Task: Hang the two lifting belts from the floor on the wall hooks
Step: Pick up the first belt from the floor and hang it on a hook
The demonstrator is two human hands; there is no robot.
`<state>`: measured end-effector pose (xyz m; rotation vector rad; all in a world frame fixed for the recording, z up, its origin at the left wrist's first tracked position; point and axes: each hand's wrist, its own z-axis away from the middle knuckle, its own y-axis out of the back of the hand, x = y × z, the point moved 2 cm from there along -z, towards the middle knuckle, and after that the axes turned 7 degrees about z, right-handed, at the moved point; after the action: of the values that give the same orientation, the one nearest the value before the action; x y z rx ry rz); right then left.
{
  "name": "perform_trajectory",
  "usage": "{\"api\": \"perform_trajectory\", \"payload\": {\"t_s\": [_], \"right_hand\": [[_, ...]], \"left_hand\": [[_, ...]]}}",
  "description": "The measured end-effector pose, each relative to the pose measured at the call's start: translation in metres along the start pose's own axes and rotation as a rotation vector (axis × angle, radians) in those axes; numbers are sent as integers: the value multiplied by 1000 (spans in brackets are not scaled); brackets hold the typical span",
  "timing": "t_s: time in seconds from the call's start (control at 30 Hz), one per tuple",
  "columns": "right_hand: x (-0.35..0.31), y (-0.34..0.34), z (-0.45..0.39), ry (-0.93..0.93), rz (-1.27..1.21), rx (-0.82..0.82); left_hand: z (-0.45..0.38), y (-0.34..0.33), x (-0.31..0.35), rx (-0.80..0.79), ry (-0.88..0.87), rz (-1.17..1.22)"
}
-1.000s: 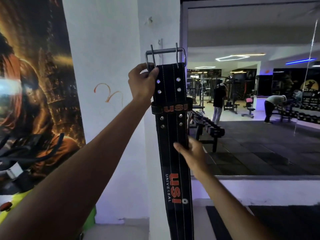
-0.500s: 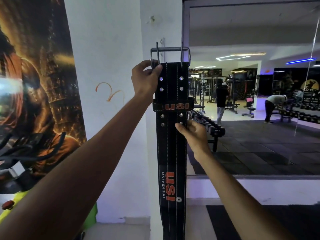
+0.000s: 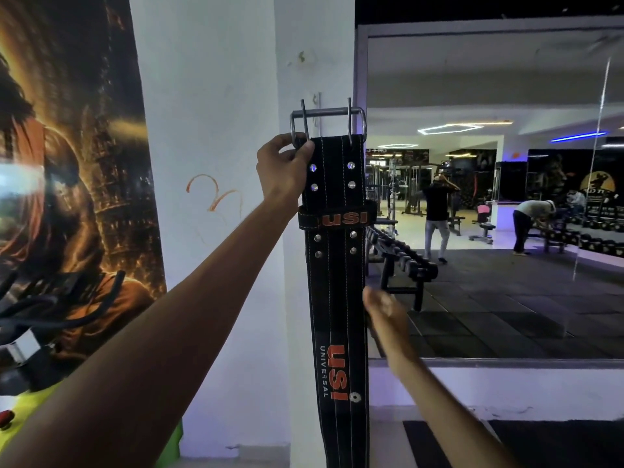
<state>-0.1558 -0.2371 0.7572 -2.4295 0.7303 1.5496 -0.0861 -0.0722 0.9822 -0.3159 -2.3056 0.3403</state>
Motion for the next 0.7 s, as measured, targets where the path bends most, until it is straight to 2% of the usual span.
{"api": "perform_trajectory", "payload": {"t_s": [0.07, 0.13, 0.3, 0.37, 0.47, 0.6, 0.7], "right_hand": [[-45, 14, -30, 60, -105, 70], [-91, 25, -58, 99, -168, 68], [-187, 30, -90, 136, -24, -82], [-201, 23, -95, 131, -24, -86], [-204, 12, -103, 102, -96, -1], [-205, 1, -108, 89, -178, 96], [-208, -5, -111, 115, -191, 154]], "left_hand": [[-1, 0, 1, -16, 7, 10], [0, 0, -1, -24, 18, 19], [3, -2, -7, -45, 42, 32], [5, -4, -8, -58, 45, 29], [9, -6, -10, -63, 41, 19], [17, -2, -13, -57, -65, -87], [38, 10, -32, -118, -53, -98]]}}
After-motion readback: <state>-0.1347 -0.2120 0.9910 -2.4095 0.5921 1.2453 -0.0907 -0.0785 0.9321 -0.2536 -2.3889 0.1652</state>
